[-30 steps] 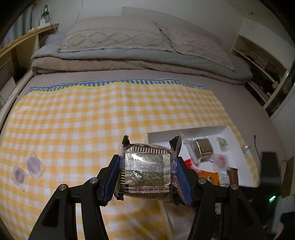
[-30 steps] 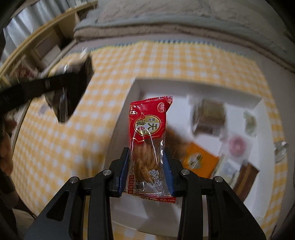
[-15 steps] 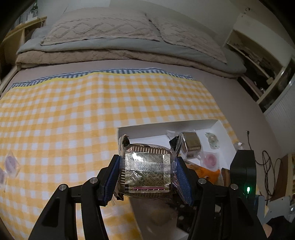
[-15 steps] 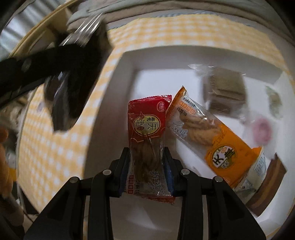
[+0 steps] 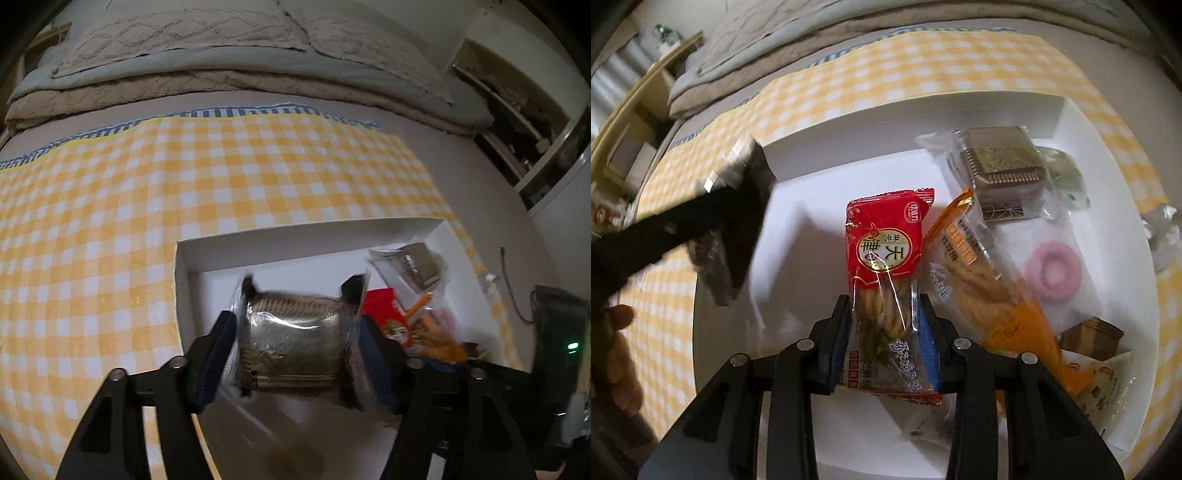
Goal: Organize snacks
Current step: 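Open both grippers to release the silver cake and red bag into the tray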
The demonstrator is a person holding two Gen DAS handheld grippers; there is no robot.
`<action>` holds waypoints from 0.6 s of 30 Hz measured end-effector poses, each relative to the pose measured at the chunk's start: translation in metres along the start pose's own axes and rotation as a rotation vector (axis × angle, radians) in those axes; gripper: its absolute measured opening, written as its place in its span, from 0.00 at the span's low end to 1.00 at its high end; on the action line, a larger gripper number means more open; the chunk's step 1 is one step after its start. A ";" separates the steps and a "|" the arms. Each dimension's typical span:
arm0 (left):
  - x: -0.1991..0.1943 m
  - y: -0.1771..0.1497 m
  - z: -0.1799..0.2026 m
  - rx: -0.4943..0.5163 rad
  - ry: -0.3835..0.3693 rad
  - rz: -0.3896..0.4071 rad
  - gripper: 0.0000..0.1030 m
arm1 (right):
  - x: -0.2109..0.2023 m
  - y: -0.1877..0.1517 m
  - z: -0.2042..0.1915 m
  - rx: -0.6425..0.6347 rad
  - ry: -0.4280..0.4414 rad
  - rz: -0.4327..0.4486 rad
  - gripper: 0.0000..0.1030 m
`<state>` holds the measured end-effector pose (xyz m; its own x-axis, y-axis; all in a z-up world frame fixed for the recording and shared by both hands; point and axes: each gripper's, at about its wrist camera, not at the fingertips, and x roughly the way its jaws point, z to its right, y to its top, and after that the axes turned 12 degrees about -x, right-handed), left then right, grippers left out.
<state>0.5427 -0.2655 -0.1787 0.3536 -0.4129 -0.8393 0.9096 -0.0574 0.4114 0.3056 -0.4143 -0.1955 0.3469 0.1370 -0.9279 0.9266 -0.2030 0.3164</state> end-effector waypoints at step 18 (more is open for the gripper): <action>-0.053 -0.020 0.003 0.049 0.008 0.035 0.79 | -0.045 -0.010 -0.026 -0.092 0.009 0.034 0.52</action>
<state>0.5051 -0.2448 -0.1417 0.3871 -0.4077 -0.8270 0.8851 -0.0872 0.4572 0.2846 -0.3931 -0.1521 0.3797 0.1405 -0.9144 0.9234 -0.1184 0.3652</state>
